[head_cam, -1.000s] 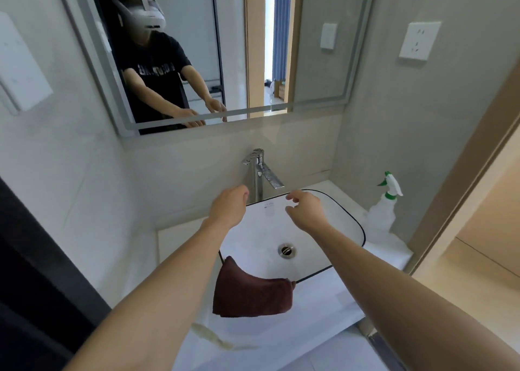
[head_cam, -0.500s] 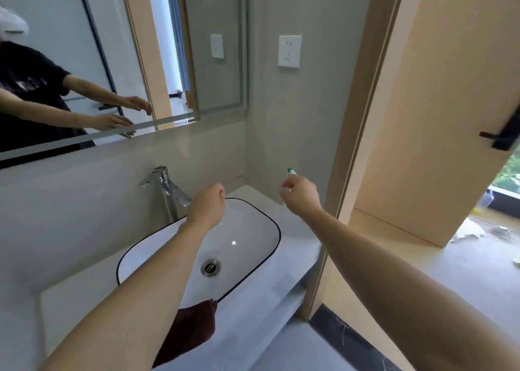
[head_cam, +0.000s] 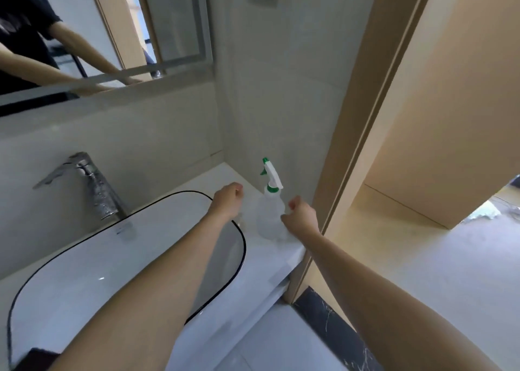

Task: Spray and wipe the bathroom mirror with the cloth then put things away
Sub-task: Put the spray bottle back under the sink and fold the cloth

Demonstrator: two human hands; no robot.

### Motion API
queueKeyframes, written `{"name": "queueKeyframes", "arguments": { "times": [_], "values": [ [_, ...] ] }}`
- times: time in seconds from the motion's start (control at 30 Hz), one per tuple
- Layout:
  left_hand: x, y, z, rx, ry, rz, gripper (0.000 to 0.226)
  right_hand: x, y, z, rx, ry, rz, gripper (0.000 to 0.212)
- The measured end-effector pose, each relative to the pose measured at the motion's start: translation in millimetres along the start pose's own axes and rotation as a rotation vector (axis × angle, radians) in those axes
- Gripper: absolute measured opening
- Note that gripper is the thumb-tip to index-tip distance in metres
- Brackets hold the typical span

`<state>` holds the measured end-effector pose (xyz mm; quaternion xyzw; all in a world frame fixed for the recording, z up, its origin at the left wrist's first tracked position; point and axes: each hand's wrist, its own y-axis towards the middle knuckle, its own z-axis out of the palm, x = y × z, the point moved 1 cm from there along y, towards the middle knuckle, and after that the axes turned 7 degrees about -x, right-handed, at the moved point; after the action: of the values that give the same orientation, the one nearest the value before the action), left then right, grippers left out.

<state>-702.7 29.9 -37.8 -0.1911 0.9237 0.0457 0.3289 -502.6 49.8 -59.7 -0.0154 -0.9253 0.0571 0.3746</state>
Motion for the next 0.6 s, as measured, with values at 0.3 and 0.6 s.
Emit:
{"name": "queueKeyframes", "arguments": {
  "times": [0.3,0.6],
  "values": [
    [-8.7,26.6,59.2,0.391,0.091,-0.02,0.047,-30.9,35.0,62.2,0.092,0.092,0.053,0.101],
    [5.5,25.7,42.8,0.237,-0.175,-0.09,0.045,-1.3,50.6,78.3,-0.07,0.154,-0.023,0.08]
  ]
}}
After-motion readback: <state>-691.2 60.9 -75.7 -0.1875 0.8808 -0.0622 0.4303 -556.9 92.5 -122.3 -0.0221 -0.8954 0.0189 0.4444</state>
